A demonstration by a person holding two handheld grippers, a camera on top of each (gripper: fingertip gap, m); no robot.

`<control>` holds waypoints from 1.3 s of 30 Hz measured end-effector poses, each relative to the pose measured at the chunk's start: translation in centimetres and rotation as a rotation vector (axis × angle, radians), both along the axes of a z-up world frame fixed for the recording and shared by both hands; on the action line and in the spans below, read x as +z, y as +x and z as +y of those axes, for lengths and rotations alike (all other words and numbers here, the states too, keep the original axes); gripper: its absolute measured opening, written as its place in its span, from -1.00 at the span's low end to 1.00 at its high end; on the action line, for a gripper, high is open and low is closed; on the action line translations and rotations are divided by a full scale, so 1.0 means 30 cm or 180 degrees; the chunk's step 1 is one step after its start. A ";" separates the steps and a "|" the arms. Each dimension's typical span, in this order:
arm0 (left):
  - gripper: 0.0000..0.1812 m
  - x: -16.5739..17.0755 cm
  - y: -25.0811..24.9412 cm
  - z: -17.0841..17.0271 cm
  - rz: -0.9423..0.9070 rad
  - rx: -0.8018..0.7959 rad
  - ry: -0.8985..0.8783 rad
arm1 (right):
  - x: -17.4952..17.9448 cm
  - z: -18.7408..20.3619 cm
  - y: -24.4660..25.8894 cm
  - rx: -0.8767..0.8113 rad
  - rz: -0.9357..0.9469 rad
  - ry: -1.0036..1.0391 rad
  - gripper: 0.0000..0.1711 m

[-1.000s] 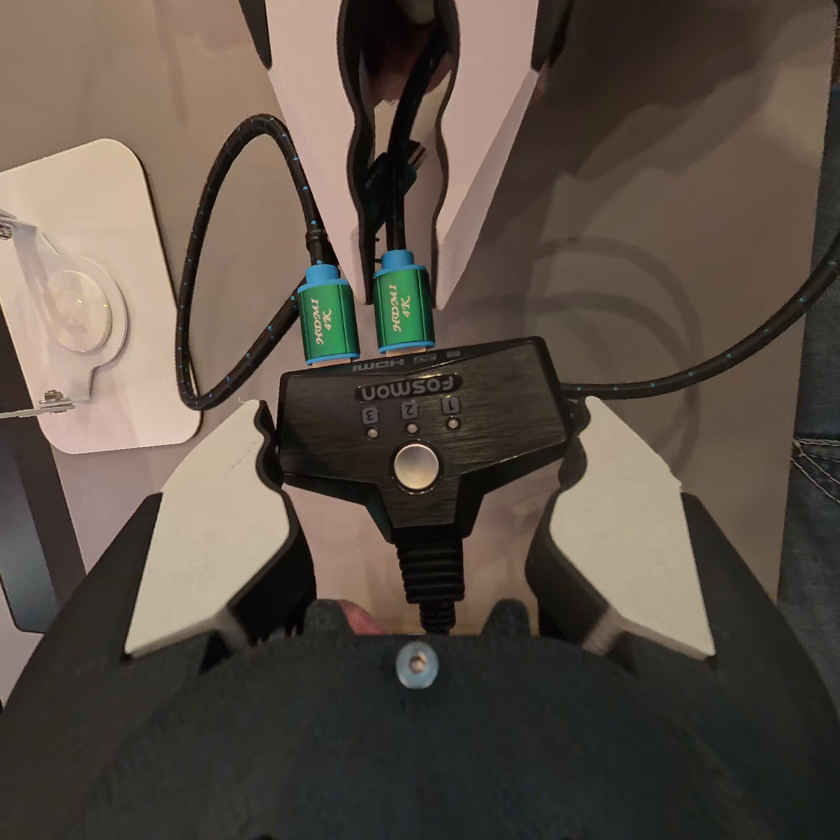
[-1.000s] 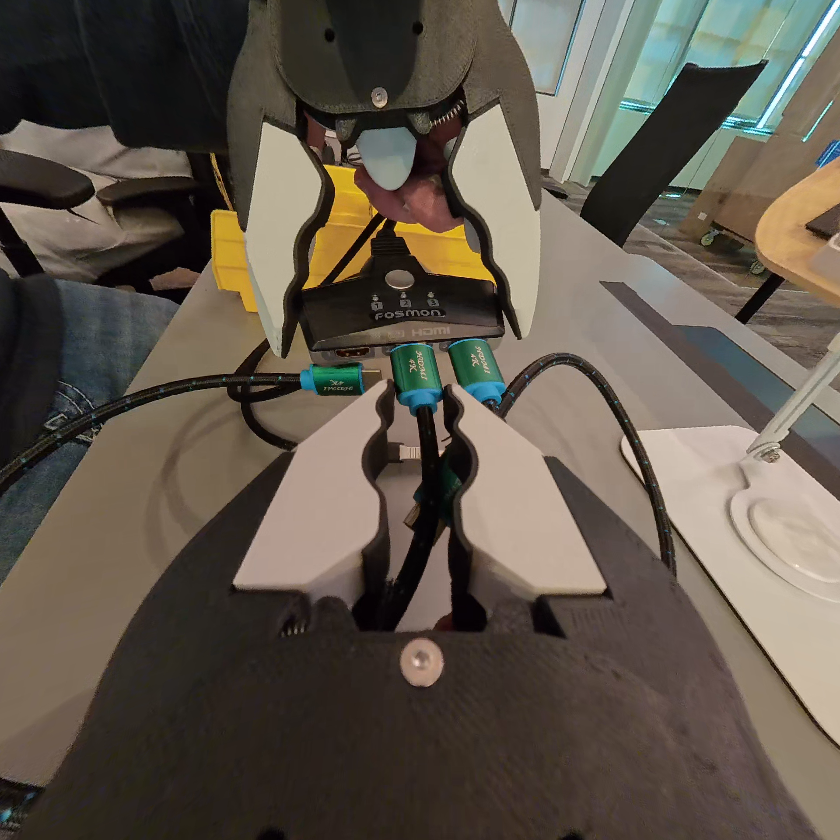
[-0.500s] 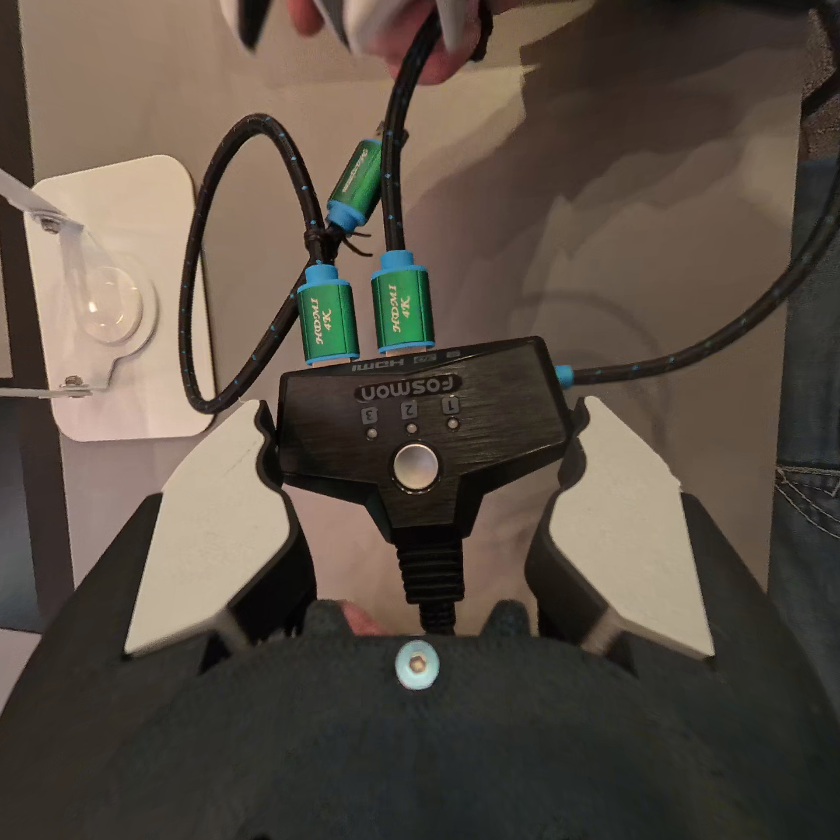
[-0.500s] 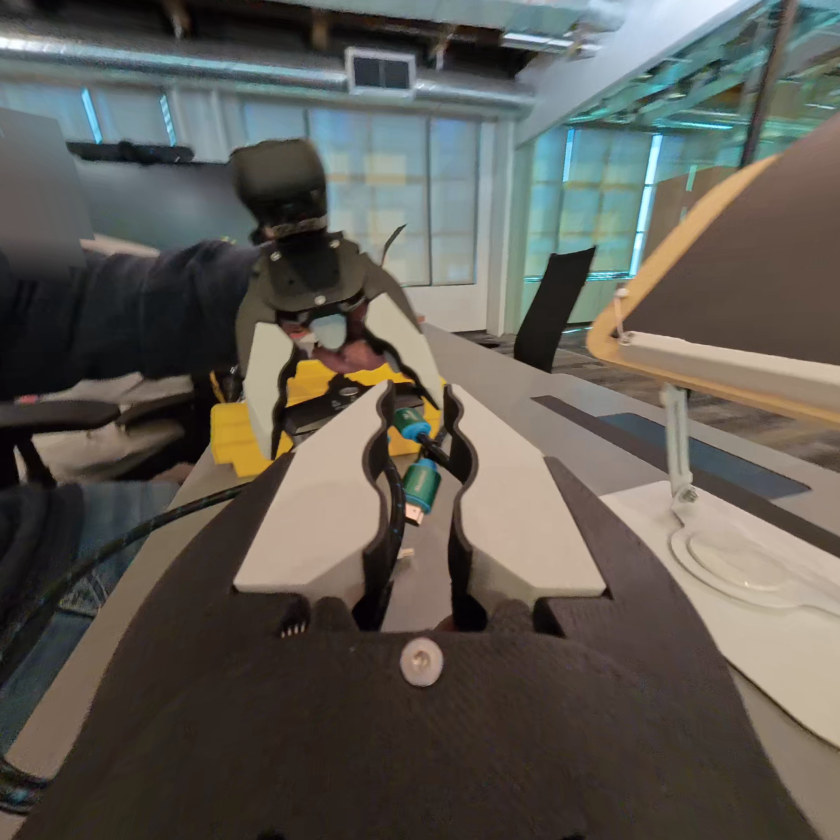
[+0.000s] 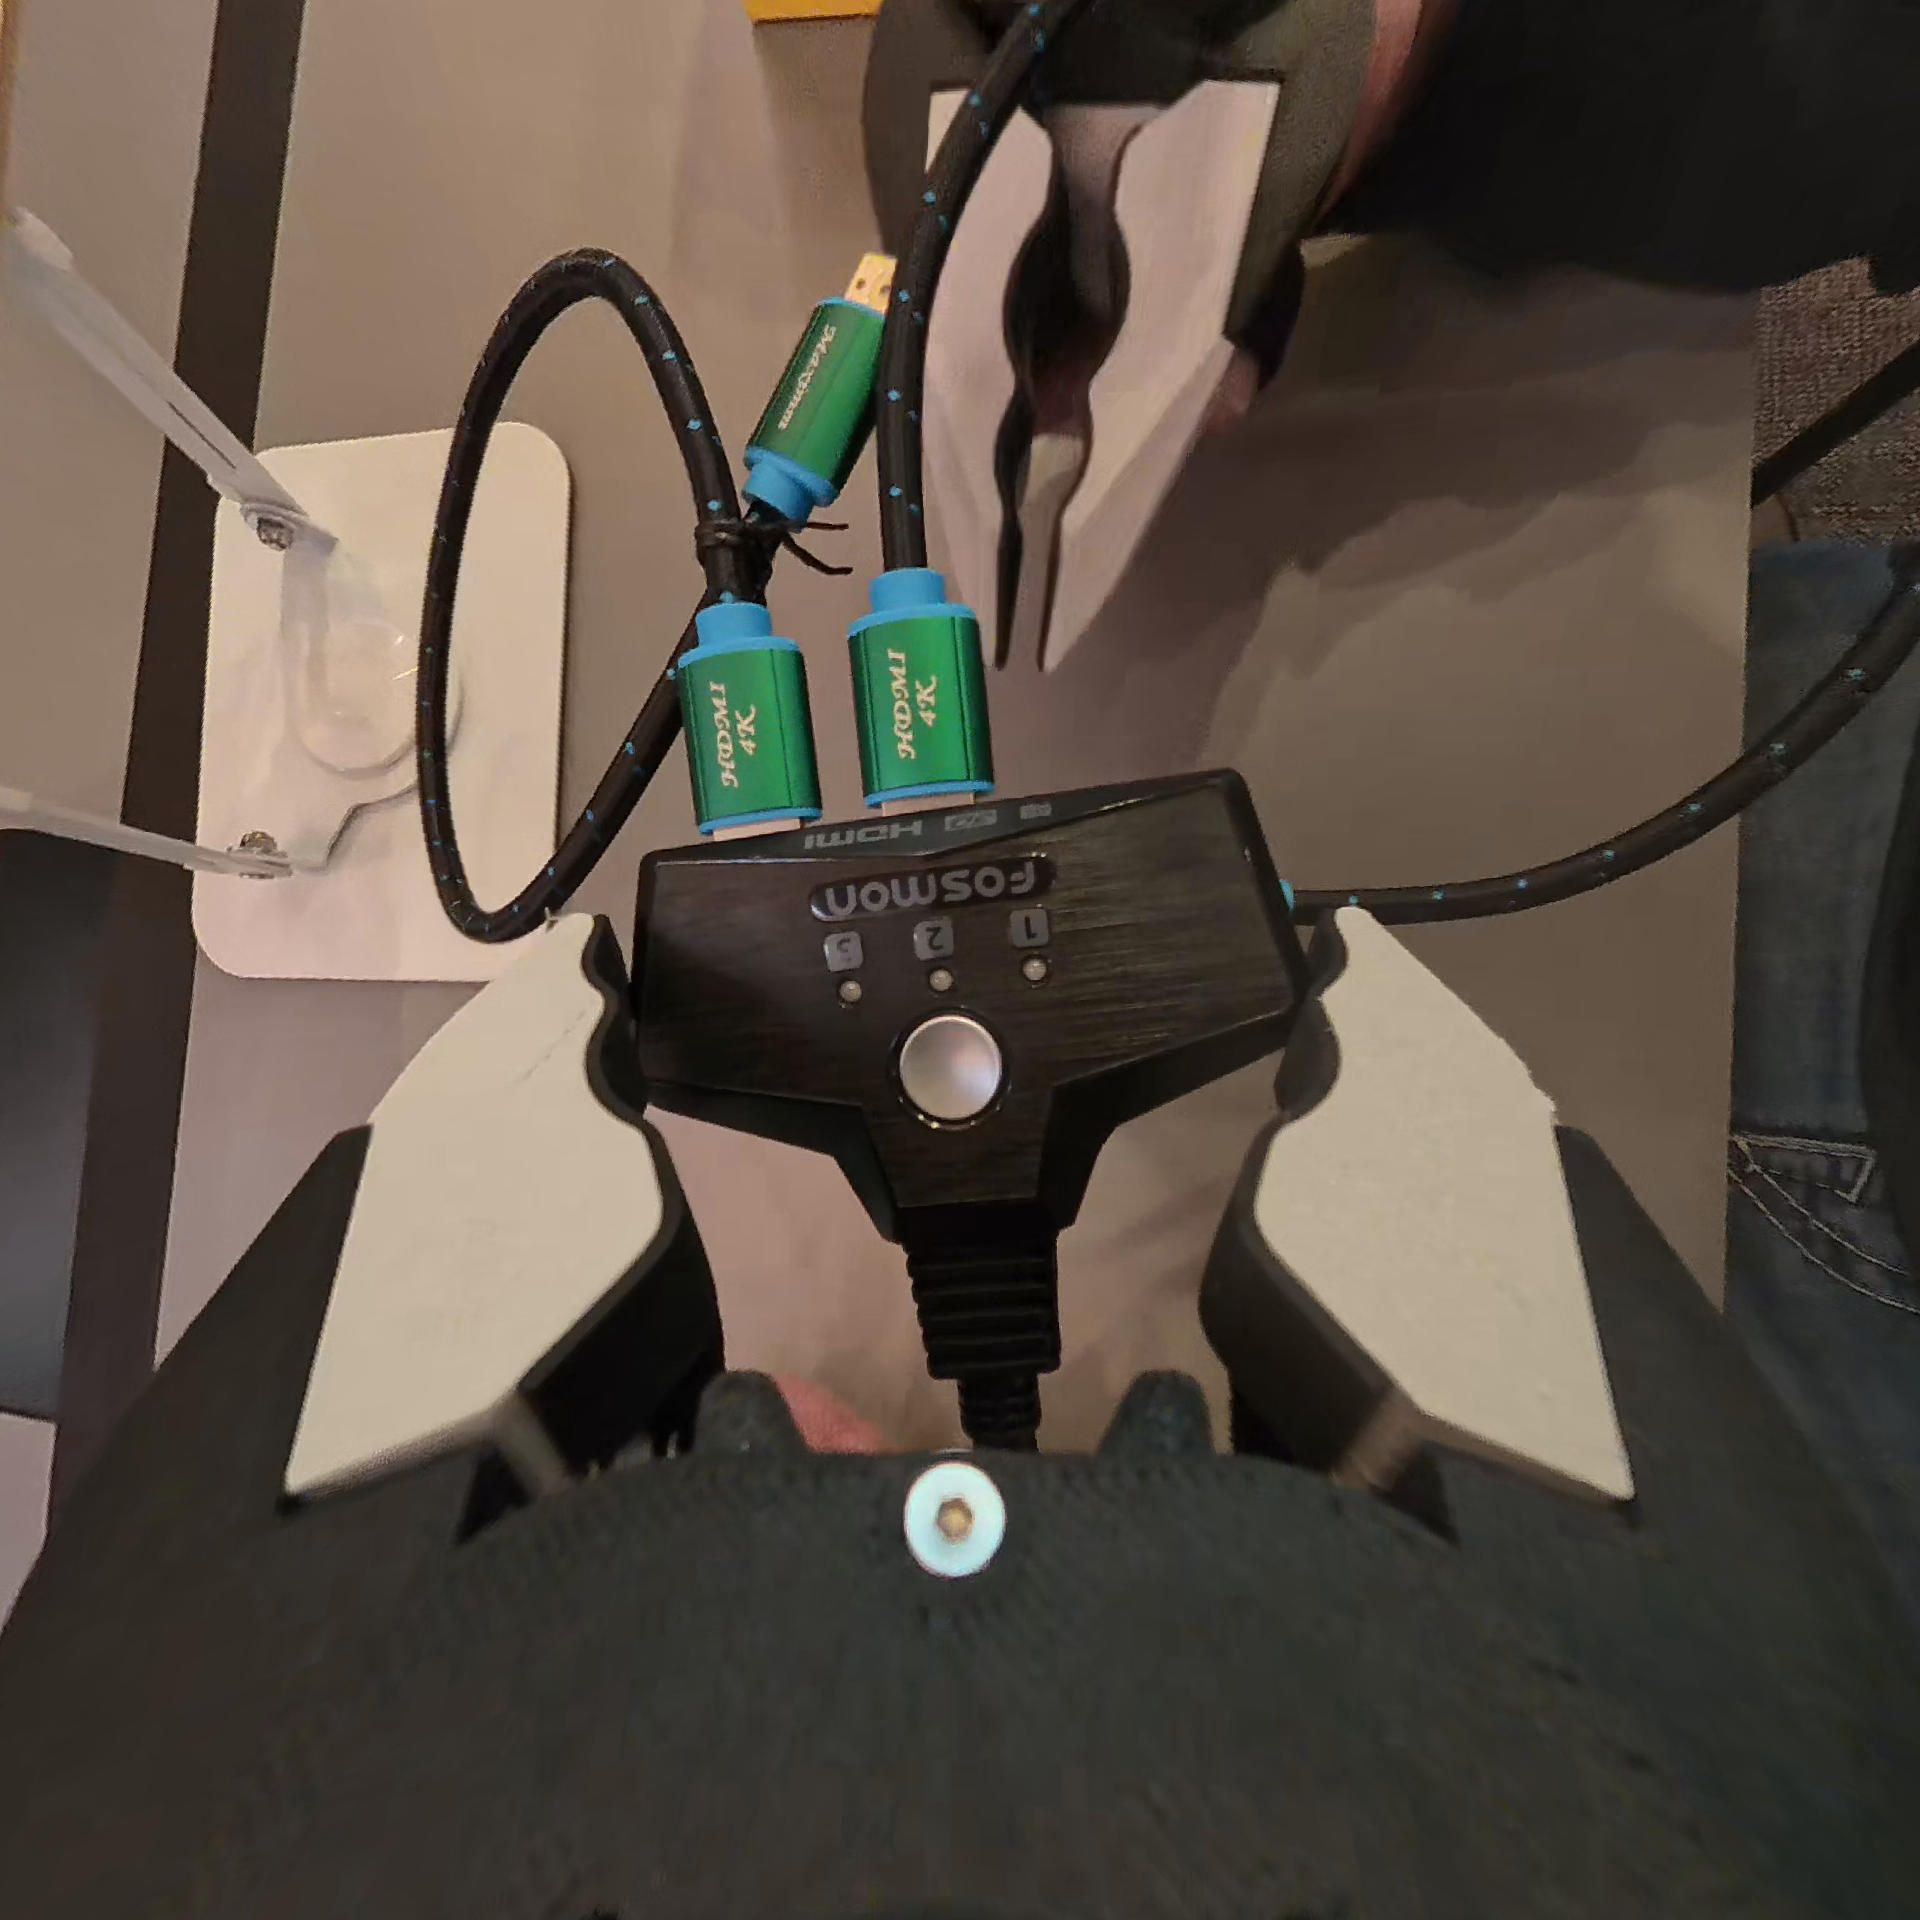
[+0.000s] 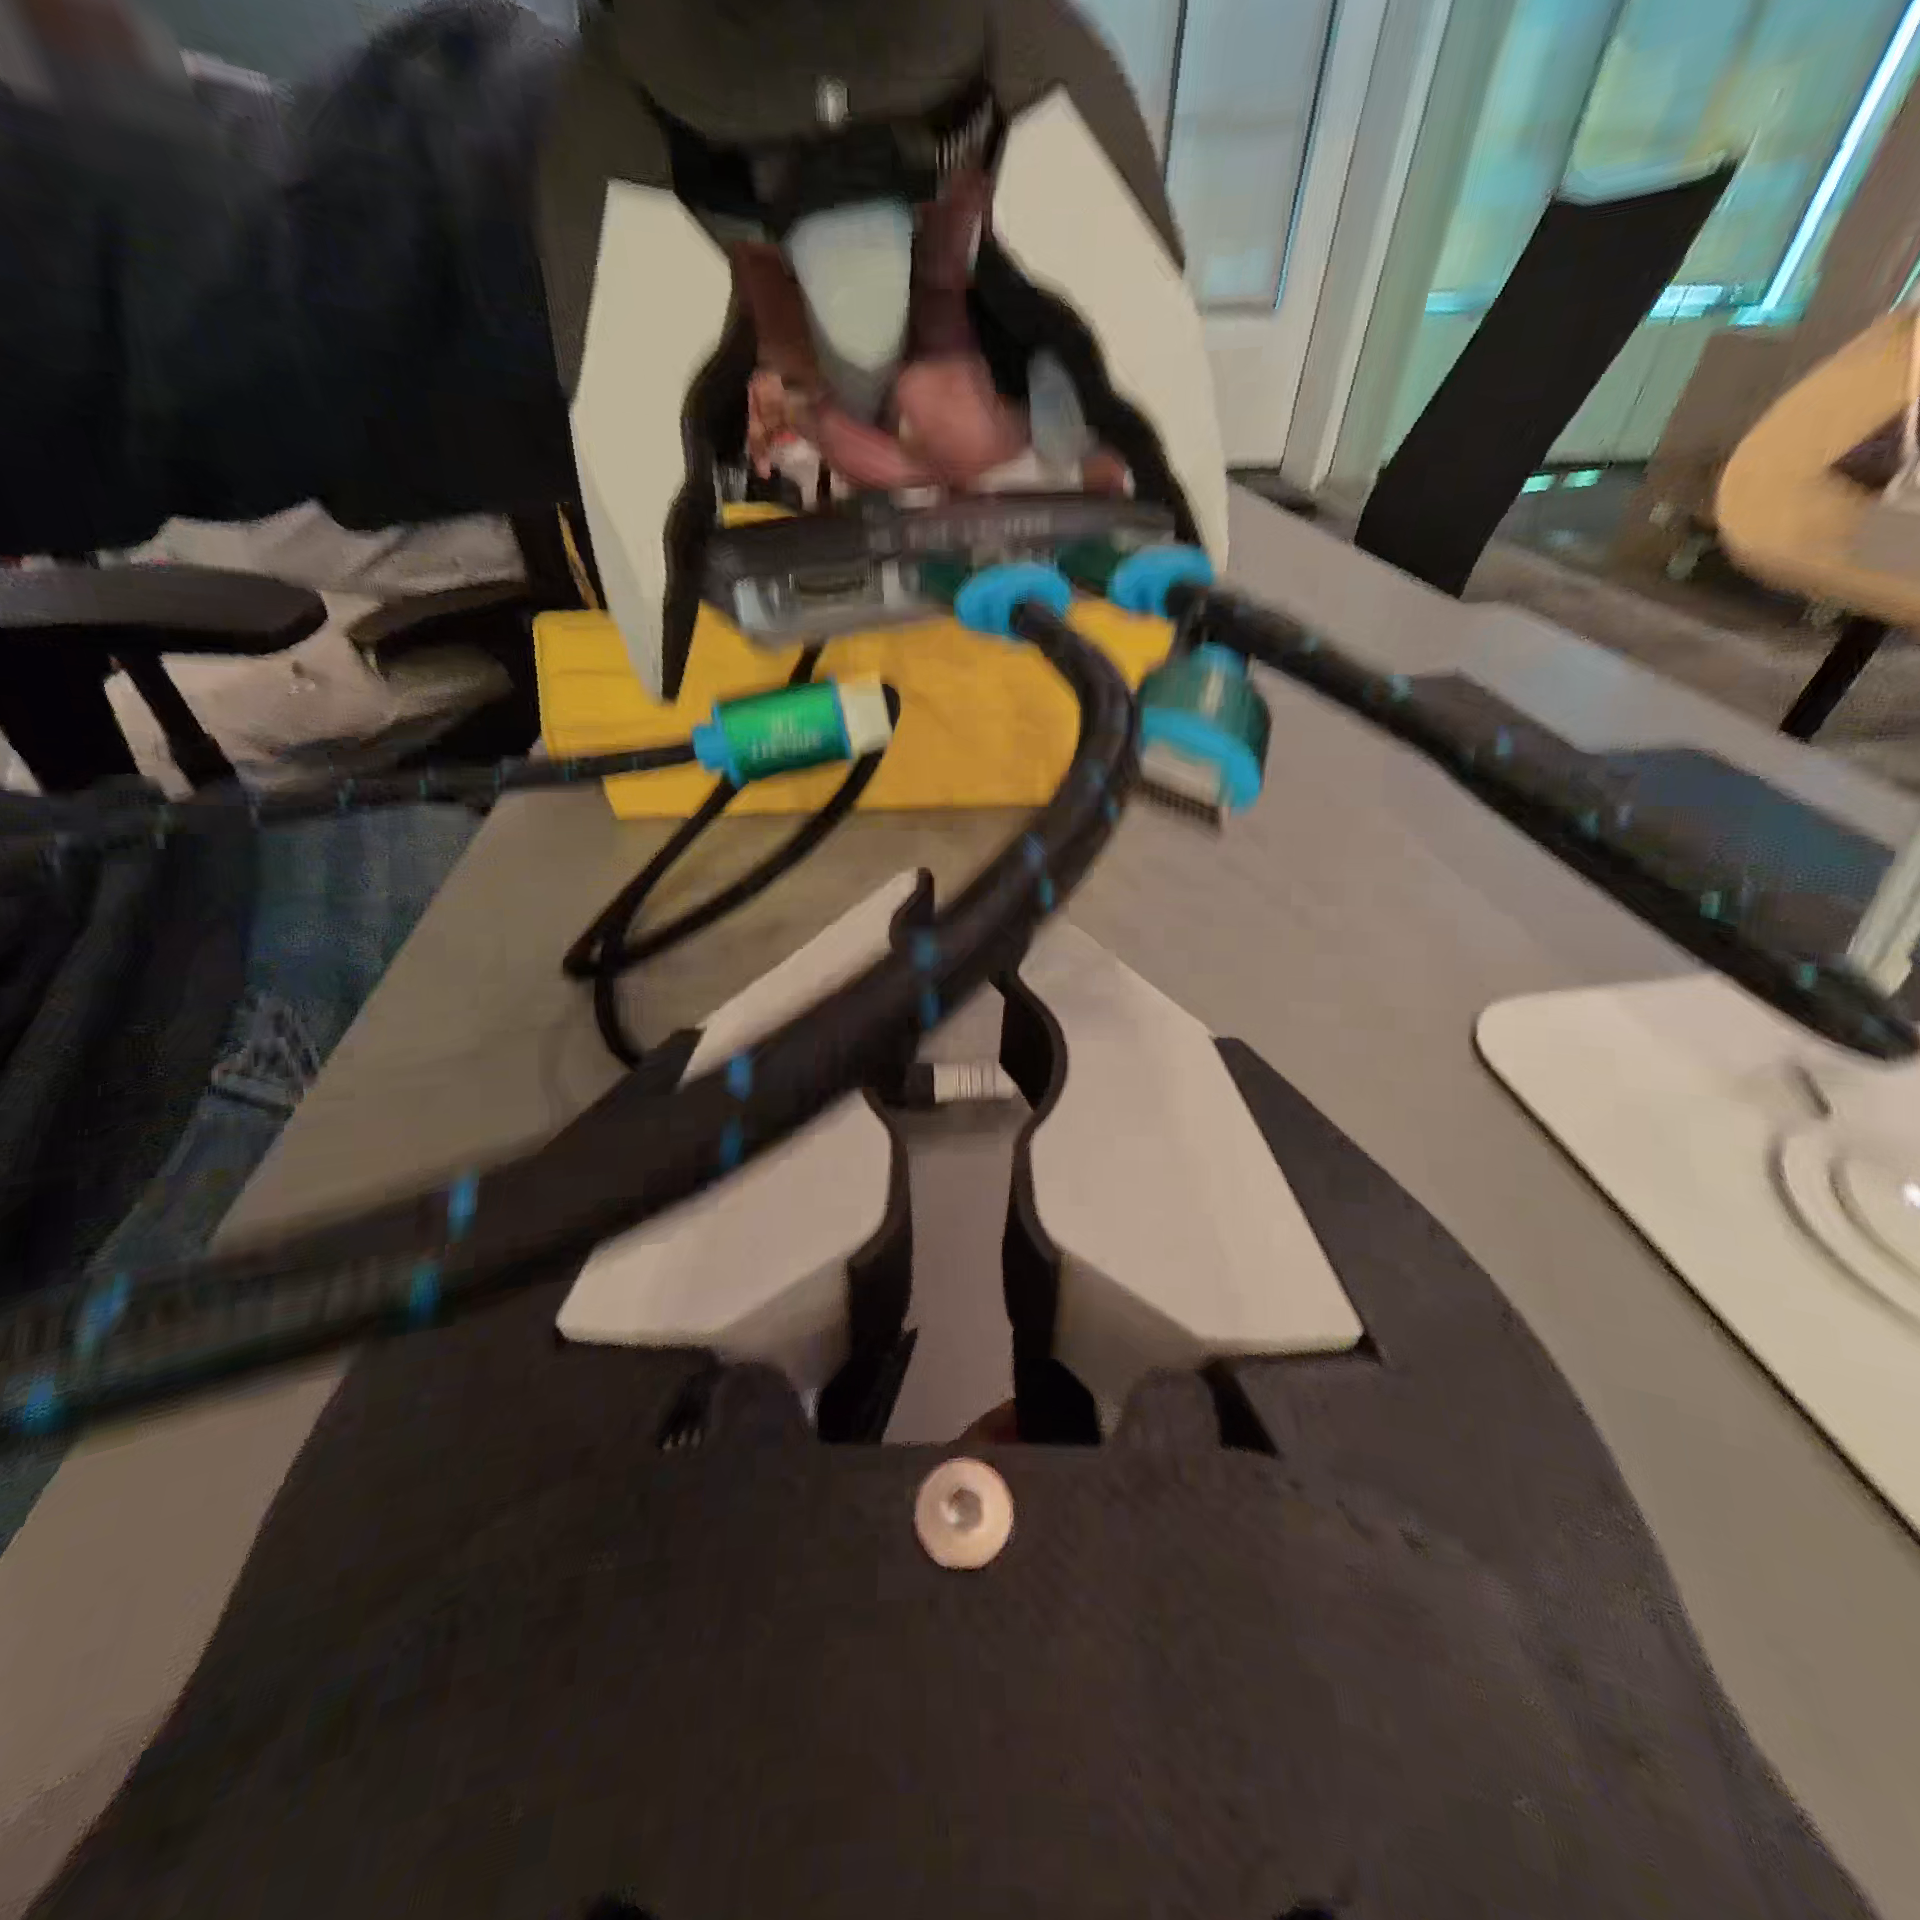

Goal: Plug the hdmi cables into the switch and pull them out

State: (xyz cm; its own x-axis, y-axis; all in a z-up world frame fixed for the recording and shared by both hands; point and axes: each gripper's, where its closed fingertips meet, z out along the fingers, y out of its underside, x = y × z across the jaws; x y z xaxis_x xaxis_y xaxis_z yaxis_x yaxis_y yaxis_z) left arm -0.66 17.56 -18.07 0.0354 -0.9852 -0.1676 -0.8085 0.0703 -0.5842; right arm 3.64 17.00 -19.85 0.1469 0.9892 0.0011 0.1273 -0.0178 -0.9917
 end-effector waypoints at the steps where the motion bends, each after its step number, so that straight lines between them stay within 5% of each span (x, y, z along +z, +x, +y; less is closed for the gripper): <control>1: 0.31 -0.005 0.006 -0.005 0.0006 -0.0017 -0.0005 | 0.022 -0.003 -0.016 -0.0010 0.0125 0.0031 -0.88; 10: 0.31 -0.024 0.059 -0.023 -0.0006 -0.0114 -0.0087 | 0.110 -0.005 -0.020 -0.0129 0.0549 0.0192 -0.68; 26: 0.31 -0.003 0.077 -0.039 -0.0091 -0.0205 -0.0155 | 0.201 -0.016 0.019 -0.0150 0.1158 0.0284 -0.73; 39: 0.31 -0.103 0.057 -0.046 0.0431 -0.0311 -0.0102 | 0.124 -0.016 -0.020 -0.0201 0.0569 0.0379 -0.76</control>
State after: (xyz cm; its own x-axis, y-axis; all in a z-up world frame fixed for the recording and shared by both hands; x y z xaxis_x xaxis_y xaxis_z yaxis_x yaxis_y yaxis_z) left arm 1.04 16.18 -21.15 -0.0818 -0.9878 -0.1329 -0.8702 0.1358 -0.4737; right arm 3.05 16.53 -16.13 0.2168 0.9724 0.0858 -0.0485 0.0985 -0.9939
